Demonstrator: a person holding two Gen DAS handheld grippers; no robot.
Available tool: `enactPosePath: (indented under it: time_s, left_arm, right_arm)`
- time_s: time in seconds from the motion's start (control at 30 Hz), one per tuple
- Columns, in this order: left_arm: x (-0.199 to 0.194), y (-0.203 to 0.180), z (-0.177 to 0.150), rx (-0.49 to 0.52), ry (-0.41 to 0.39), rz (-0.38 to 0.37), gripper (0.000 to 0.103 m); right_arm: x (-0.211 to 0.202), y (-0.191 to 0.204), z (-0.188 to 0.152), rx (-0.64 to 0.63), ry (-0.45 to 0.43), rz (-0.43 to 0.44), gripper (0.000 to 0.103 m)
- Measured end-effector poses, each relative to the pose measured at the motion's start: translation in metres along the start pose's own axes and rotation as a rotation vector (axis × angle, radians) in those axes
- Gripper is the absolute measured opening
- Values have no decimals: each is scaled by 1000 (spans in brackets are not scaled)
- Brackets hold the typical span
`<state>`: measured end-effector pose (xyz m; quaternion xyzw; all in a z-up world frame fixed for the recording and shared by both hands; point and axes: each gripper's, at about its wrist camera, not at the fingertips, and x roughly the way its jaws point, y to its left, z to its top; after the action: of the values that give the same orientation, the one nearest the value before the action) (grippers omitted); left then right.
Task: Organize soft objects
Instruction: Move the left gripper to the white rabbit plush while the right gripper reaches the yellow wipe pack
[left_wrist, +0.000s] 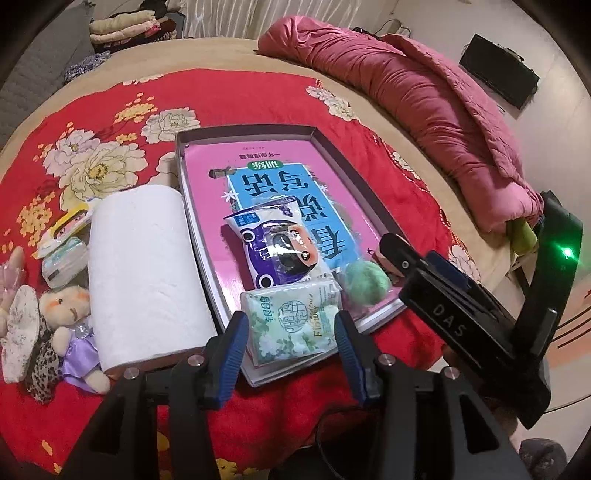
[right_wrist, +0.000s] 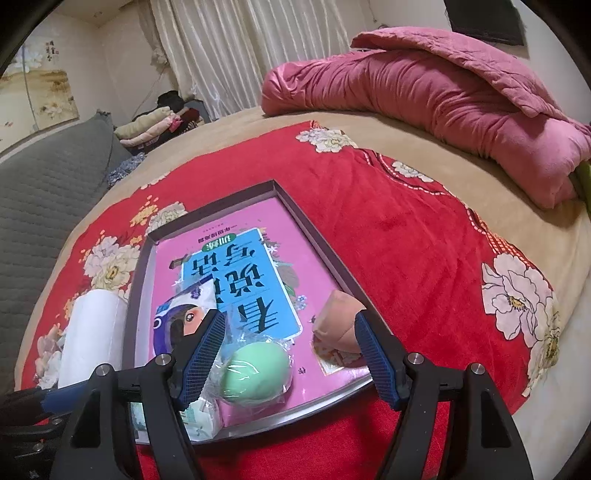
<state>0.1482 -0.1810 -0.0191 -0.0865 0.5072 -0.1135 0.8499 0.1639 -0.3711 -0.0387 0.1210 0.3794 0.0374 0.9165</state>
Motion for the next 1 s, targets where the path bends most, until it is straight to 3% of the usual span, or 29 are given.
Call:
enactPosePath:
  time_s: [0.07, 0.37, 0.6, 1.0]
  left_arm:
    - [-3, -1, 0, 6, -11, 8, 63]
    - [-23, 15, -11, -14, -50, 46, 64]
    - [-36, 35, -19, -52, -66, 47, 64]
    - [-49, 64, -31, -129, -80, 52, 64]
  right_arm:
    - [-2, 1, 0, -5, -9, 5, 74]
    - [-11, 8, 0, -32, -45, 5, 74]
    - [-21, 35, -3, -147, -93, 17, 74]
    - [-31, 51, -8, -199, -111, 16, 74]
